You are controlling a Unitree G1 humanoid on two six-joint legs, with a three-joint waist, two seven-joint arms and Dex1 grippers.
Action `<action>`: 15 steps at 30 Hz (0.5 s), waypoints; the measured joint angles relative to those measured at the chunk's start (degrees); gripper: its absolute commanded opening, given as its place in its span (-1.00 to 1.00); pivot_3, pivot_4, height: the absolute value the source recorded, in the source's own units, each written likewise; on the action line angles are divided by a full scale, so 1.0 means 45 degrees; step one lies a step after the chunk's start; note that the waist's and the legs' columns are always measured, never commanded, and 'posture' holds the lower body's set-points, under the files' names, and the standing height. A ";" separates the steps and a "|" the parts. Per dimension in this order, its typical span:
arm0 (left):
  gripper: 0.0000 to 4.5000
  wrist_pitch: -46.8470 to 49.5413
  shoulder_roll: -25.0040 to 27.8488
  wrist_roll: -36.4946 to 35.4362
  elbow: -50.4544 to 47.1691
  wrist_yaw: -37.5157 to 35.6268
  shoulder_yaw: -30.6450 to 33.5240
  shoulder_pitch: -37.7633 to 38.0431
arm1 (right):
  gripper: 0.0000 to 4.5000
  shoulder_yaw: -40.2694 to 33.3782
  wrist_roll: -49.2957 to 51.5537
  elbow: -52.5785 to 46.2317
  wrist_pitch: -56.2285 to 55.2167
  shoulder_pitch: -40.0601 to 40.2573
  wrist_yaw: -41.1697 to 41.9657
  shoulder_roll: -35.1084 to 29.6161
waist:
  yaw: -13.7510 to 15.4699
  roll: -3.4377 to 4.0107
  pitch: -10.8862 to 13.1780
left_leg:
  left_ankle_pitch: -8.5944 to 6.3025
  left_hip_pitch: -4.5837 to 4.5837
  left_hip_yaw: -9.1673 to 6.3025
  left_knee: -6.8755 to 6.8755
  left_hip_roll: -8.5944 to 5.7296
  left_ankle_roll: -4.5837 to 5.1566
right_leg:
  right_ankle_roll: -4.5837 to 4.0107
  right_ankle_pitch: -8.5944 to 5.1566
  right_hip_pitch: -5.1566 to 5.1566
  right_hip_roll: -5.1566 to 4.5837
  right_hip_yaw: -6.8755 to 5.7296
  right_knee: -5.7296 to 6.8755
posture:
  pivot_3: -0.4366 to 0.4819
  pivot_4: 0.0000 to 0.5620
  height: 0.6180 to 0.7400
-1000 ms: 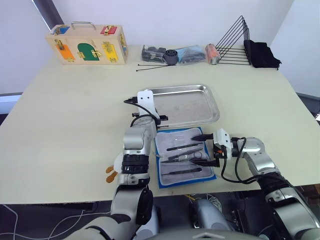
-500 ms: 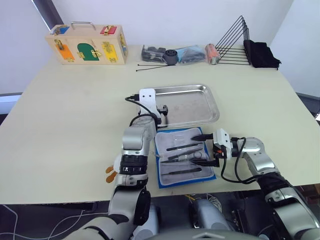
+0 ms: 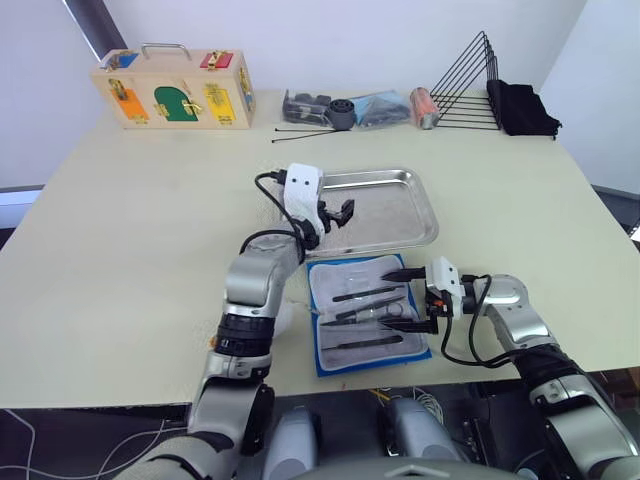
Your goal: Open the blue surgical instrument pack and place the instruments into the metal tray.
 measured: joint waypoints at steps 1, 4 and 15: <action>0.84 -0.0098 0.0325 -0.0160 -0.0128 -0.0458 0.0003 0.0149 | 1.00 0.0000 -0.0006 0.0000 0.0000 -0.0001 -0.0009 0.0012 | -0.0007 0.0001 0.0001 | 0.0000 0.0001 -0.0001 0.0000 0.0001 0.0000 | 0.0000 0.0000 -0.0001 0.0001 -0.0001 -0.0001 | -0.05 -0.47 1.00; 0.84 -0.0223 0.1211 -0.0774 -0.0471 -0.1857 0.0000 0.0574 | 1.00 0.0000 -0.0010 0.0001 -0.0001 -0.0001 -0.0018 0.0031 | -0.0014 0.0002 0.0002 | 0.0000 0.0003 -0.0001 -0.0004 0.0005 0.0000 | -0.0002 -0.0001 -0.0002 0.0001 -0.0001 -0.0001 | -0.05 -0.47 1.00; 0.84 -0.0991 0.5478 -0.3823 -0.2403 -0.8896 -0.0011 0.3016 | 1.00 0.0000 -0.0047 0.0085 -0.0013 -0.0063 0.0032 0.0114 | -0.0066 0.0013 0.0014 | -0.0001 0.0014 -0.0004 -0.0032 0.0034 0.0004 | -0.0015 -0.0008 -0.0009 0.0002 0.0009 -0.0023 | -0.05 -0.47 1.00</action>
